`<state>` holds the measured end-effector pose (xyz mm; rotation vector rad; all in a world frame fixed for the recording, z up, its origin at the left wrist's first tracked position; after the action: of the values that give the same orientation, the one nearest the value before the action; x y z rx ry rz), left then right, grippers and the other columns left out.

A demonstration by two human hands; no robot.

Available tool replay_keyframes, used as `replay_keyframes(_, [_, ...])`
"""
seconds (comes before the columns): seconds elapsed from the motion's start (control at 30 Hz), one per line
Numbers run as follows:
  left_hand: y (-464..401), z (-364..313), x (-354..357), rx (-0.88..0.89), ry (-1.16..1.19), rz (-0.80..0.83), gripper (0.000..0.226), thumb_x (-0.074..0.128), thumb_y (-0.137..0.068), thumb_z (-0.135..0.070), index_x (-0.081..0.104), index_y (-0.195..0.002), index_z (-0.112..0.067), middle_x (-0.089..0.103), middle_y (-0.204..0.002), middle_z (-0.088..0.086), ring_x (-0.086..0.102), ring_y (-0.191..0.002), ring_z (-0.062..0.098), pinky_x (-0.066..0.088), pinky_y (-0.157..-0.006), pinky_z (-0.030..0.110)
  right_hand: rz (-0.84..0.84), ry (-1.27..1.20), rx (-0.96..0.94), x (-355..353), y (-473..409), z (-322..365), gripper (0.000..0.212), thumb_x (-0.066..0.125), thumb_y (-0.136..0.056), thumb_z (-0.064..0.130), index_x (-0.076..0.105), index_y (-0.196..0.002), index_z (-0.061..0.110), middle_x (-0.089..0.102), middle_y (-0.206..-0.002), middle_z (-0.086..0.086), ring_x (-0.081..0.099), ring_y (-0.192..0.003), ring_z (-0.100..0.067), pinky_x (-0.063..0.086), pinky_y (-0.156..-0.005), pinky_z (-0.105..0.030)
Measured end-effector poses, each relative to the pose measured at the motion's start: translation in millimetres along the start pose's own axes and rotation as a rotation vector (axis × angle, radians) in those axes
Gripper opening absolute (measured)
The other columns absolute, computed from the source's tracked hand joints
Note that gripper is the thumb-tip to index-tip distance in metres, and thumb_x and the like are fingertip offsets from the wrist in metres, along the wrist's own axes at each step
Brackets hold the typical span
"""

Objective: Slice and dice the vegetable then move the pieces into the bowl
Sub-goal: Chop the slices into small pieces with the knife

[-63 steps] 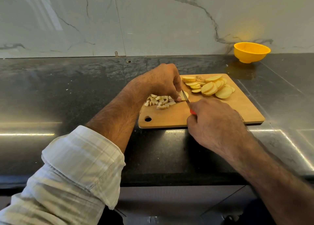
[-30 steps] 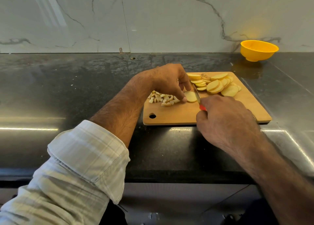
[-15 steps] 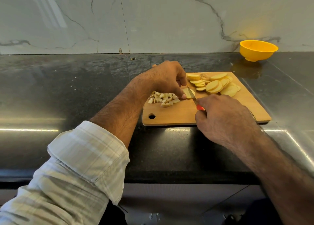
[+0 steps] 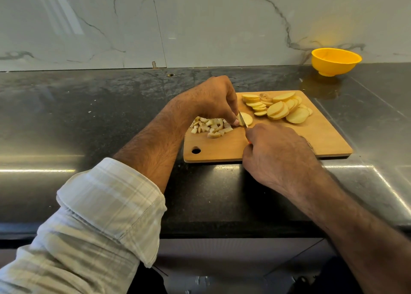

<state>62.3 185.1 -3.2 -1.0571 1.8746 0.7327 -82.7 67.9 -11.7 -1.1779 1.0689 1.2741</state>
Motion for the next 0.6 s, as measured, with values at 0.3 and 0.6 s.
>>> replay_keyframes(0.3, [-2, 1, 0, -0.003, 0.016, 0.003, 0.017, 0.090, -0.082, -0.027, 0.082, -0.095, -0.020, 0.078, -0.102, -0.009, 0.068, -0.098, 0.004, 0.045, -0.071, 0.019, 0.148, -0.080, 0.045, -9, -20, 1, 0.043, 0.066, -0.097, 0.036, 0.057, -0.137, 0.022, 0.054, -0.108, 0.003, 0.052, -0.097, -0.016, 0.050, -0.079, -0.033])
replay_keyframes(0.6, [3, 4, -5, 0.017, 0.012, -0.029, 0.012, 0.088, -0.084, -0.024, 0.079, -0.091, -0.025, 0.076, -0.100, -0.010, 0.069, -0.098, 0.003, 0.049, -0.076, 0.019, 0.070, -0.087, 0.007, -15, -7, -5, 0.043, 0.056, -0.103, 0.040, 0.055, -0.143, 0.026, 0.061, -0.124, 0.001, 0.054, -0.102, -0.015, 0.051, -0.078, -0.032])
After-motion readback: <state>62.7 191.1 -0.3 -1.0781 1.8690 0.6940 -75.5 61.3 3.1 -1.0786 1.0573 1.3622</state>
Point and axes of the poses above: each hand's wrist, its own y-axis away from the middle knuckle, its own x-axis out of the palm, z = x × y, the point moved 5 cm from there along -y, towards the middle knuckle
